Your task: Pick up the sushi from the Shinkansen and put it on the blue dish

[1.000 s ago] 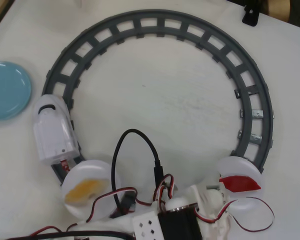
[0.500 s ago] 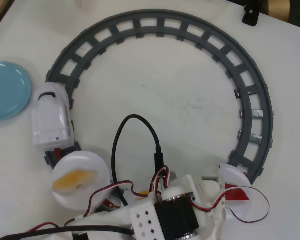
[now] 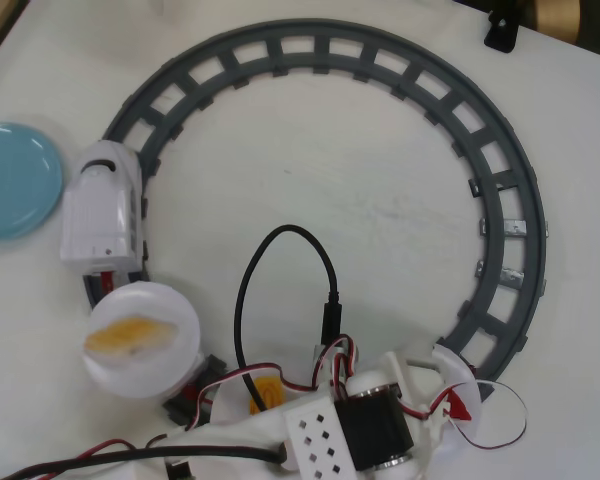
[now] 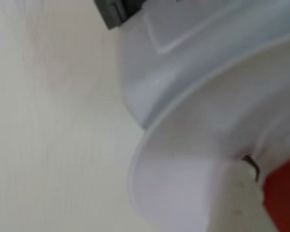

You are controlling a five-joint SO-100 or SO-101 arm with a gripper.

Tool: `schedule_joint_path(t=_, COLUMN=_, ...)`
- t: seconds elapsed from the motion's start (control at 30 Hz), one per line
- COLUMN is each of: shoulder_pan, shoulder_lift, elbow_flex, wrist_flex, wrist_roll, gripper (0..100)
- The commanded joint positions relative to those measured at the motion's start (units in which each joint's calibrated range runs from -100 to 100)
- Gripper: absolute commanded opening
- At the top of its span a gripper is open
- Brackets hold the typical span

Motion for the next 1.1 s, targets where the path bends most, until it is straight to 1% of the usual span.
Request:
schedule_joint_path(t=0.0, shoulder_pan=0.32, shoulder_lift=-0.80, elbow_flex=-0.31, wrist_flex=0.33, wrist_roll=-0.33, gripper=31)
schedule_joint_path(t=0.07, shoulder_pan=0.23, shoulder_lift=-0.80, elbow_flex=-0.31, wrist_flex=0.33, wrist_roll=-0.33, gripper=30)
schedule_joint_path(t=0.1, shoulder_pan=0.14, shoulder_lift=-0.80, elbow_flex=-0.31, wrist_flex=0.33, wrist_roll=-0.23, gripper=28)
schedule_joint_path(t=0.27, shoulder_pan=-0.03, shoulder_lift=-0.80, elbow_flex=-0.31, wrist_flex=0.41, wrist_roll=-0.38, gripper=9)
schedule_joint_path(t=0.33, shoulder_pan=-0.03, shoulder_lift=-0.72, elbow_flex=-0.22, wrist_flex=0.41, wrist_roll=-0.38, gripper=3)
schedule_joint_path(t=0.53, shoulder_pan=-0.30, shoulder_lift=-0.80, elbow_flex=-0.76, wrist_flex=4.15, wrist_roll=-0.02, gripper=3)
schedule_joint_path(t=0.7, shoulder_pan=-0.65, shoulder_lift=-1.88, elbow_flex=-1.30, wrist_flex=3.98, wrist_roll=-0.33, gripper=3)
schedule_joint_path(t=0.77, shoulder_pan=-1.97, shoulder_lift=-1.79, elbow_flex=-4.19, wrist_flex=4.32, wrist_roll=-0.49, gripper=3)
schedule_joint_path(t=0.9, shoulder_pan=-4.87, shoulder_lift=-1.79, elbow_flex=-11.85, wrist_flex=7.72, wrist_roll=-2.63, gripper=3)
schedule_joint_path(t=1.07, shoulder_pan=-10.24, shoulder_lift=-1.88, elbow_flex=-20.33, wrist_flex=8.23, wrist_roll=-6.08, gripper=3)
